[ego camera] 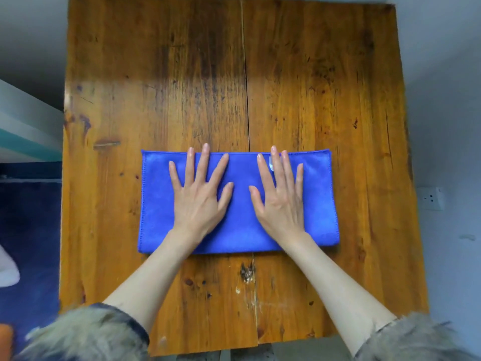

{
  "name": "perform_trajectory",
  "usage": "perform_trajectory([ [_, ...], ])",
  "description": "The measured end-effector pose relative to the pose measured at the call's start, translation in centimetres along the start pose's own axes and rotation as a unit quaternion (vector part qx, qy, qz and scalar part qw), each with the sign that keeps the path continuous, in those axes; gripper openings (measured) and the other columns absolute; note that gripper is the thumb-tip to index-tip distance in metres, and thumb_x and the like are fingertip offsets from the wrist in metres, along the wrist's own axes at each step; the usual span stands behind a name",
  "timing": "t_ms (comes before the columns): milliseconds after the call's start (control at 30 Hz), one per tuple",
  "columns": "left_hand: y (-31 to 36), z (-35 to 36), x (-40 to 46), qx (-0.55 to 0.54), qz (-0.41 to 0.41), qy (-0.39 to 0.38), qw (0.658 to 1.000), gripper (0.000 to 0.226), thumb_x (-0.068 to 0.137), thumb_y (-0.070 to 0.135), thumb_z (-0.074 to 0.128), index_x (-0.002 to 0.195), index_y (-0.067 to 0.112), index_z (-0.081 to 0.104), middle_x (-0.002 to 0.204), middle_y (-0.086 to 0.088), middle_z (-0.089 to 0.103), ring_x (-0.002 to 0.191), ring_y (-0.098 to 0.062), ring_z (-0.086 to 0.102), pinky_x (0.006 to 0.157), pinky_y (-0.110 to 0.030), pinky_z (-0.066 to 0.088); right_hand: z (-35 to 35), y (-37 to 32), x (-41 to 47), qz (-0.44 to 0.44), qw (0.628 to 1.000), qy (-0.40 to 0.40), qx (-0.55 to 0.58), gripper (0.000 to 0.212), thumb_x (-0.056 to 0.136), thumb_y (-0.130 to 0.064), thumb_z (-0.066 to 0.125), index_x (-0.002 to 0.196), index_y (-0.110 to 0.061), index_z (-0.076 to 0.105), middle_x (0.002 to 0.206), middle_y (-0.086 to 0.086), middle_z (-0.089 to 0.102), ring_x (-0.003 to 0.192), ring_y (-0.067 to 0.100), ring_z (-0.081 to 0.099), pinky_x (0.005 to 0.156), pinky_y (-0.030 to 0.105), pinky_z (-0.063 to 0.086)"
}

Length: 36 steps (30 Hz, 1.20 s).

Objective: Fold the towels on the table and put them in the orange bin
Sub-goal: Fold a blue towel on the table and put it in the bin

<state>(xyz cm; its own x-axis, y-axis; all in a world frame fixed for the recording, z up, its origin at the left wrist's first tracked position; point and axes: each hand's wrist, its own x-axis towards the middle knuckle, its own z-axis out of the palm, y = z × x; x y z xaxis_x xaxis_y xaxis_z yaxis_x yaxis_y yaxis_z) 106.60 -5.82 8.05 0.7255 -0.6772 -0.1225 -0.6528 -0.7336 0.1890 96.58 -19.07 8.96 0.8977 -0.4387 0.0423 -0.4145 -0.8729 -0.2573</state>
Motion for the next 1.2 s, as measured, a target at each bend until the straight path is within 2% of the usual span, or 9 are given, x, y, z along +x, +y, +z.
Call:
perform_trajectory([
  [200,-1.0,0.7,-0.2,0.014,0.012,-0.009,1.0,0.058,0.093,0.05,0.024,0.147,0.028,0.023,0.157,-0.008,0.013,0.145,-0.031,0.007,0.112,-0.061,0.002,0.9,0.9,-1.0,0.002,0.998,-0.049,-0.029,0.057,0.093,-0.04,0.04,0.144,-0.014,0.035,0.152,0.012,0.026,0.142,0.029,0.021,0.114,0.055,0.016],
  [333,-2.6,-0.1,-1.9,-0.02,-0.047,0.03,0.998,0.058,0.092,0.047,0.028,0.147,0.027,0.025,0.157,-0.01,0.012,0.145,-0.031,0.003,0.111,-0.059,-0.003,-0.1,2.2,-1.6,0.044,0.999,-0.004,0.022,0.057,0.093,-0.039,0.034,0.145,-0.015,0.03,0.153,0.011,0.024,0.143,0.029,0.018,0.115,0.054,0.007],
  [567,-5.2,0.3,-4.7,-0.004,-0.071,0.008,0.997,0.058,0.093,0.043,0.024,0.145,0.021,0.032,0.155,-0.012,0.018,0.144,-0.033,0.012,0.114,-0.054,0.011,0.0,4.9,-4.1,0.102,0.993,-0.052,-0.025,0.059,0.094,-0.04,0.027,0.146,-0.014,0.026,0.155,0.012,0.016,0.145,0.029,0.011,0.117,0.049,0.004],
  [700,-5.1,-0.3,-4.8,-0.082,-0.074,0.044,0.993,0.049,0.096,0.029,0.034,0.143,0.014,0.036,0.154,-0.015,0.021,0.143,-0.034,0.016,0.114,-0.051,0.014,-0.5,4.0,-3.8,0.12,0.992,-0.049,-0.011,0.061,0.094,-0.041,0.027,0.148,-0.014,0.02,0.157,0.009,0.011,0.146,0.026,0.005,0.117,0.047,-0.002],
  [767,-5.3,-0.9,-5.5,-0.144,-0.115,0.104,0.977,0.043,0.095,0.014,0.044,0.136,0.006,0.043,0.147,-0.02,0.033,0.137,-0.037,0.028,0.108,-0.048,0.026,-0.9,2.5,-4.0,0.112,0.993,-0.022,0.01,0.062,0.092,-0.041,0.026,0.147,-0.012,0.021,0.156,0.009,0.014,0.145,0.025,0.007,0.116,0.048,-0.002],
  [833,-5.6,-1.5,-6.1,-0.158,-0.211,0.143,0.954,0.037,0.092,0.012,0.049,0.128,0.005,0.049,0.131,-0.02,0.046,0.12,-0.038,0.041,0.095,-0.047,0.034,-1.0,0.3,-4.3,0.085,0.996,-0.009,0.019,0.061,0.092,-0.038,0.031,0.146,-0.011,0.026,0.155,0.011,0.02,0.144,0.025,0.012,0.115,0.052,0.002],
  [967,-6.7,-2.1,-6.9,-0.19,-0.329,0.08,0.921,0.033,0.091,0.026,0.056,0.115,0.004,0.053,0.117,-0.023,0.047,0.11,-0.039,0.04,0.092,-0.045,0.031,0.6,-4.0,-4.9,-0.003,0.998,-0.058,-0.011,0.056,0.091,-0.039,0.041,0.143,-0.017,0.037,0.153,0.01,0.027,0.142,0.029,0.02,0.112,0.061,0.01],
  [1067,-7.2,-2.3,-7.1,-0.201,-0.325,0.046,0.923,0.035,0.089,0.03,0.06,0.112,0.003,0.055,0.116,-0.022,0.047,0.111,-0.038,0.039,0.096,-0.043,0.03,2.0,-5.3,-5.2,-0.02,0.994,-0.096,-0.044,0.056,0.092,-0.042,0.045,0.143,-0.022,0.036,0.154,0.007,0.026,0.143,0.029,0.019,0.112,0.062,0.01],
  [1200,-7.2,-2.6,-6.4,-0.201,-0.322,0.014,0.925,0.035,0.089,0.029,0.059,0.11,0.002,0.056,0.118,-0.022,0.046,0.113,-0.038,0.038,0.096,-0.04,0.029,2.4,-5.3,-5.1,-0.013,0.99,-0.107,-0.089,0.056,0.092,-0.046,0.033,0.144,-0.023,0.035,0.153,0.007,0.028,0.142,0.029,0.022,0.111,0.062,0.012],
])
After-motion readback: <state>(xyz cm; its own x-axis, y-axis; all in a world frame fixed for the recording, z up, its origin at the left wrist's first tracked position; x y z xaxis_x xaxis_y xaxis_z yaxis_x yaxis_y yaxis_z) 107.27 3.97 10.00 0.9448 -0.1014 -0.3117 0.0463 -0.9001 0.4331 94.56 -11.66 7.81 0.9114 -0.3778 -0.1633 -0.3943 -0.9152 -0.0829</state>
